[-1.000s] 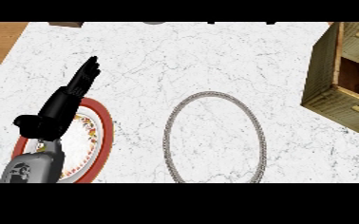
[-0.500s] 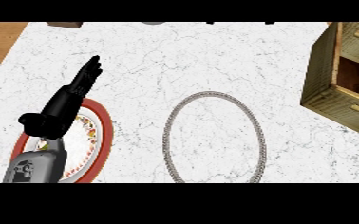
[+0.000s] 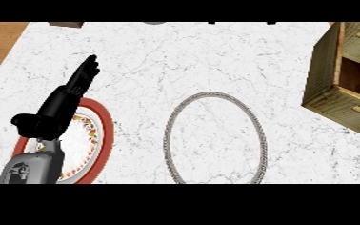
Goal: Pick the cupcake from the placemat and place it in the basket
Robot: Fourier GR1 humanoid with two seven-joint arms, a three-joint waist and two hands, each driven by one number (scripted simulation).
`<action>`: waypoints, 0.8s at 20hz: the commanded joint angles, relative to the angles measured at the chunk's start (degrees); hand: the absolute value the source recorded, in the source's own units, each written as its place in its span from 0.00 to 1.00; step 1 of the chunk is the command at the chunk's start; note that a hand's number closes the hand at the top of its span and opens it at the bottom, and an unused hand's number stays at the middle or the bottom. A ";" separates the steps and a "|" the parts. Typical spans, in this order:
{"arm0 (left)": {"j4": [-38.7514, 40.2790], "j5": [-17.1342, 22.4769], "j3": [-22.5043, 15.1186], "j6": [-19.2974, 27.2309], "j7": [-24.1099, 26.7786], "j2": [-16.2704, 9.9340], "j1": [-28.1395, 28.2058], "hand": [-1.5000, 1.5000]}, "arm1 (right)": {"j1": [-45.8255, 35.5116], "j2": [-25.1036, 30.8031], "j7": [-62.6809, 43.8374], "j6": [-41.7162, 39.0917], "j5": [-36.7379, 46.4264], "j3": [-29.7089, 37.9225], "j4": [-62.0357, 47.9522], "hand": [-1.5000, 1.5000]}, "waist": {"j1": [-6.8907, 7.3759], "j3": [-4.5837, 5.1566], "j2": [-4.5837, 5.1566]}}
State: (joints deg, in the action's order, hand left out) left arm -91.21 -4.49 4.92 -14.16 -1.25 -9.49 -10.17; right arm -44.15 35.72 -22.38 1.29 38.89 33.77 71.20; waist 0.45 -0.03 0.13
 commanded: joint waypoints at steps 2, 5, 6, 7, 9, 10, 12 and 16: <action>-1.40 0.89 -0.26 -0.53 -3.92 0.10 -1.91 0.50 | 0.97 1.27 9.09 7.97 0.56 -0.37 -9.25 1.00 | 0.14 0.00 0.05; -2.59 -0.52 -1.47 0.19 -2.12 0.91 0.60 0.50 | 0.03 0.73 9.75 14.68 -0.55 3.34 -11.62 1.00 | 0.56 -0.02 0.10; 0.99 0.58 0.70 -0.42 0.33 -0.07 0.24 0.50 | 0.65 -0.71 8.03 13.46 -3.82 4.93 -7.67 1.00 | -0.08 0.01 -0.02; 0.44 -0.97 -1.20 0.87 0.23 1.58 0.05 0.50 | -0.17 0.03 9.72 14.01 -4.58 4.69 -10.57 0.00 | 0.02 0.01 0.01; 0.37 -0.65 -0.05 0.32 0.70 0.27 -0.93 0.50 | -0.91 0.41 16.64 17.48 -4.28 3.00 -18.56 0.00 | 0.33 0.00 0.12; -2.53 1.10 -0.07 -1.31 -1.80 -0.11 0.76 0.50 | -3.77 5.09 16.57 14.50 -4.75 2.79 -21.78 0.00 | 0.50 0.00 0.07; -1.79 -2.03 -2.42 1.35 -1.79 2.11 0.83 0.50 | -3.25 7.78 18.33 12.67 -5.66 2.79 -22.11 0.00 | 0.24 0.00 0.04; -0.14 -0.87 -0.64 1.63 -5.28 1.28 -5.22 0.50 | -4.61 8.73 22.09 12.78 -8.62 3.11 -25.30 0.00 | -0.01 -0.01 0.06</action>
State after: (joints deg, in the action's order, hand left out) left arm -91.66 -4.86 4.58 -14.04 -2.95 -9.00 -11.16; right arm -47.36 41.58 -4.04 14.83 32.73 36.20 49.73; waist 0.62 -0.03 0.18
